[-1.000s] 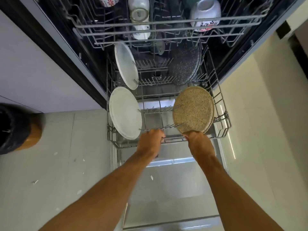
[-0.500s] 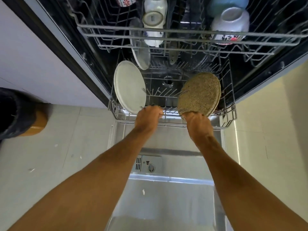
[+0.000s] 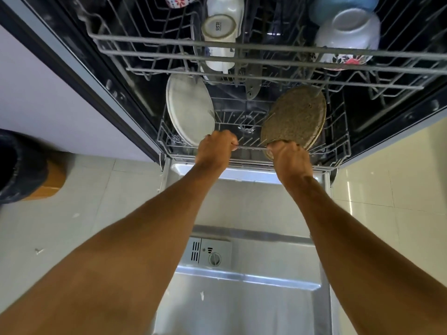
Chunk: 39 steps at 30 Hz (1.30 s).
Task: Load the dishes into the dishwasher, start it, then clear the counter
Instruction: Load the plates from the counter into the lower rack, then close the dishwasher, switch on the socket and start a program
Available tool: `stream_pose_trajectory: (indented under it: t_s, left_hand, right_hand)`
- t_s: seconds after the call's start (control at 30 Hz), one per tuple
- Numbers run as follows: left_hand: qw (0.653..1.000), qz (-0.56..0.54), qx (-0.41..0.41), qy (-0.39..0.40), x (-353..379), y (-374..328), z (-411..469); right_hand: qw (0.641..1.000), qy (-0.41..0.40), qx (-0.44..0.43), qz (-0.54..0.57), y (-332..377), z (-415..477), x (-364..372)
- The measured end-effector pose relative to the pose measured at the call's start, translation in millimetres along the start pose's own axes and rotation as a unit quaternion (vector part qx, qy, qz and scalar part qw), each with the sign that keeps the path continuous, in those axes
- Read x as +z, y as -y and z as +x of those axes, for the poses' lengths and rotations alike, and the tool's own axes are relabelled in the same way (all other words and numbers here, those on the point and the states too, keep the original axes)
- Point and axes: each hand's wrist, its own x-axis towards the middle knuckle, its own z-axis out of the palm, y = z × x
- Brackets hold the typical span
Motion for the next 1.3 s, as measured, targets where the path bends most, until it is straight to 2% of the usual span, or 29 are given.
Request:
stream_pose_trajectory:
  t_s: [0.27,0.6,0.8,1.03,1.17,1.3]
  left_hand:
    - [0.997,-0.048,-0.038,-0.042,3,-5,16]
    - [0.996,-0.087,0.007,0.011,18,12,14]
    - [0.996,-0.092,0.014,0.017,12,7,6]
    - [0.995,-0.099,-0.021,0.026,-1,10,-46]
    - [0.994,-0.087,-0.045,0.057,-9,16,-92]
    - [0.986,-0.125,-0.081,0.074,-15,20,-143]
  right_hand:
    - [0.999,-0.022,0.024,0.011,2,26,-11]
    - [0.999,-0.047,0.026,-0.002,7,30,-5]
    - [0.991,-0.053,0.045,0.114,6,28,-1]
    - [0.98,-0.059,0.05,0.184,9,-18,1]
    - [0.974,-0.015,0.061,0.22,12,-59,6]
    - [0.966,0.029,0.068,0.247,22,-116,12]
